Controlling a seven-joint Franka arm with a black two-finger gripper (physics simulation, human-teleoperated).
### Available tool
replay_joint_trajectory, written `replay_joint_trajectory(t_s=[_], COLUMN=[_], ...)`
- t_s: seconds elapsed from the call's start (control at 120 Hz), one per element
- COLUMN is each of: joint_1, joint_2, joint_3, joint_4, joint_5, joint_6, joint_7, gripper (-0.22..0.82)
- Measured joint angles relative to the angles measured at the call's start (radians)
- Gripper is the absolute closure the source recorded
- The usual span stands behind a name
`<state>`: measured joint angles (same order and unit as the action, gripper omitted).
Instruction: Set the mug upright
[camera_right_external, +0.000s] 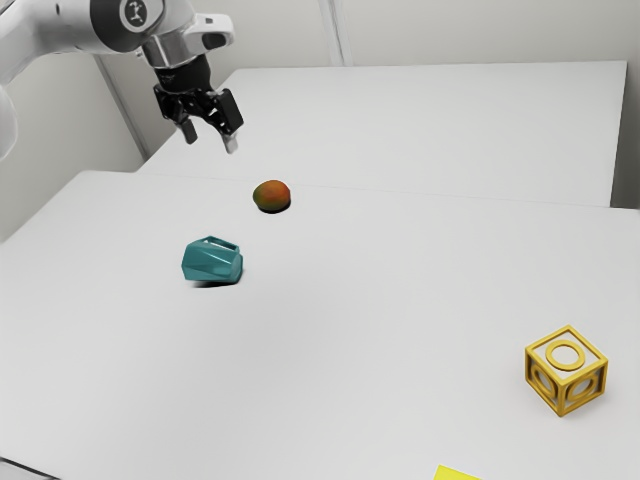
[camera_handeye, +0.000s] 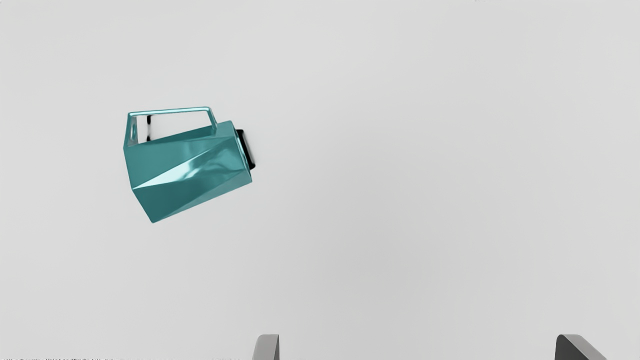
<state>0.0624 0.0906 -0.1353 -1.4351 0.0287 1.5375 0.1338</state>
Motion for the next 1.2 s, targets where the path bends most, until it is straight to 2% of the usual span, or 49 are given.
replay_joint_trajectory(t_s=[0.425,0.7,0.925,1.1,1.2], joint_1=[0.016,0.088,0.209,0.316,0.359], joint_2=[-0.010,-0.053,-0.023,0.043,0.112], joint_3=[0.002,-0.003,0.000,0.000,0.001], joint_4=[-0.014,-0.167,-0.295,-0.303,-0.276], joint_5=[-0.011,-0.080,-0.208,-0.291,-0.330], joint_6=[-0.003,0.041,0.154,0.219,0.247], joint_7=[-0.060,-0.079,0.064,0.216,0.298], gripper=[0.00,0.00,0.00,0.00,0.00])
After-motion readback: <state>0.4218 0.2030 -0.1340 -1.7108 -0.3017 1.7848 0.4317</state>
